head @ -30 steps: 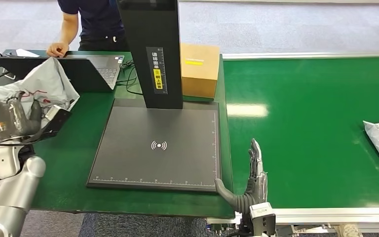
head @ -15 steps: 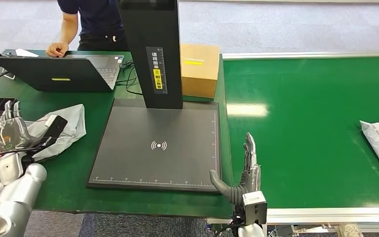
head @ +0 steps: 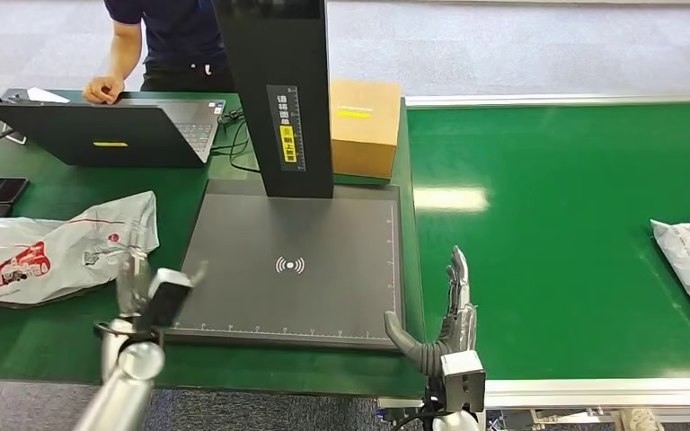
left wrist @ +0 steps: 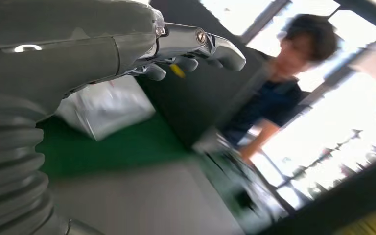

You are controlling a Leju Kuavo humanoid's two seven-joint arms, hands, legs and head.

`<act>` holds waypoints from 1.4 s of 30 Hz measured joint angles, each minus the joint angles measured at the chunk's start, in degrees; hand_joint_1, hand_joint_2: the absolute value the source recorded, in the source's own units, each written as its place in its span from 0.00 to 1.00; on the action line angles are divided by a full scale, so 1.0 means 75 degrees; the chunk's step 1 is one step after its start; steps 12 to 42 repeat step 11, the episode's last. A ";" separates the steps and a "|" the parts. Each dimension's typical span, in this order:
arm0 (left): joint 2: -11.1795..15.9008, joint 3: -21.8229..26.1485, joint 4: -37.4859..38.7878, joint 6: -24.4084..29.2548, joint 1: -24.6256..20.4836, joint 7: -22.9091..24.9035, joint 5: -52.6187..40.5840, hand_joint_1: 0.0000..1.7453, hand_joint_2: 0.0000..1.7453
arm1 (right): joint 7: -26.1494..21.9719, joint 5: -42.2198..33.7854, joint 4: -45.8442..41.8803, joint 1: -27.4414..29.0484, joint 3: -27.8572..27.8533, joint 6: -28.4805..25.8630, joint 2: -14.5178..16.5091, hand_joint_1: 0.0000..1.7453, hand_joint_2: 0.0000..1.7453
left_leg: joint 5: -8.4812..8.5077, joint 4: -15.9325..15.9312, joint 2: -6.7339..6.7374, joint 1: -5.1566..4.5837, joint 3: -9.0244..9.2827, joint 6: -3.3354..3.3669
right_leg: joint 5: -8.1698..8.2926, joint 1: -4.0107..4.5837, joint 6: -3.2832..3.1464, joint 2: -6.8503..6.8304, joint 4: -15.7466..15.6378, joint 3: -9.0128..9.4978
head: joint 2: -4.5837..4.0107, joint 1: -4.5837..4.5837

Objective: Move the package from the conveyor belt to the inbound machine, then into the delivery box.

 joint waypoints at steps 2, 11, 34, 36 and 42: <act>-0.0260 -0.0644 -0.0414 0.0294 0.0475 -0.0250 0.0002 0.00 1.00 | -0.0001 -0.0026 0.0000 0.0000 0.0000 0.0049 0.0000 0.00 1.00 | -0.0004 0.0000 -0.0002 -0.0001 -0.0002 0.0002 | -0.0001 -0.0002 0.0001 -0.0001 -0.0002 0.0001 | 0.0000 0.0001; -0.0912 -0.1966 -0.1190 0.0395 0.1484 -0.0713 0.0679 0.00 1.00 | -0.0001 0.0042 0.0000 -0.0003 0.0102 0.0106 0.0000 0.00 1.00 | -0.0004 -0.0001 -0.0003 0.0004 0.0003 -0.0001 | 0.0000 0.0005 0.0000 -0.0003 -0.0001 0.0004 | 0.0000 -0.0002; -0.0912 -0.1966 -0.1190 0.0395 0.1484 -0.0713 0.0679 0.00 1.00 | -0.0001 0.0042 0.0000 -0.0003 0.0102 0.0106 0.0000 0.00 1.00 | -0.0004 -0.0001 -0.0003 0.0004 0.0003 -0.0001 | 0.0000 0.0005 0.0000 -0.0003 -0.0001 0.0004 | 0.0000 -0.0002; -0.0912 -0.1966 -0.1190 0.0395 0.1484 -0.0713 0.0679 0.00 1.00 | -0.0001 0.0042 0.0000 -0.0003 0.0102 0.0106 0.0000 0.00 1.00 | -0.0004 -0.0001 -0.0003 0.0004 0.0003 -0.0001 | 0.0000 0.0005 0.0000 -0.0003 -0.0001 0.0004 | 0.0000 -0.0002; -0.0912 -0.1966 -0.1190 0.0395 0.1484 -0.0713 0.0679 0.00 1.00 | -0.0001 0.0042 0.0000 -0.0003 0.0102 0.0106 0.0000 0.00 1.00 | -0.0004 -0.0001 -0.0003 0.0004 0.0003 -0.0001 | 0.0000 0.0005 0.0000 -0.0003 -0.0001 0.0004 | 0.0000 -0.0002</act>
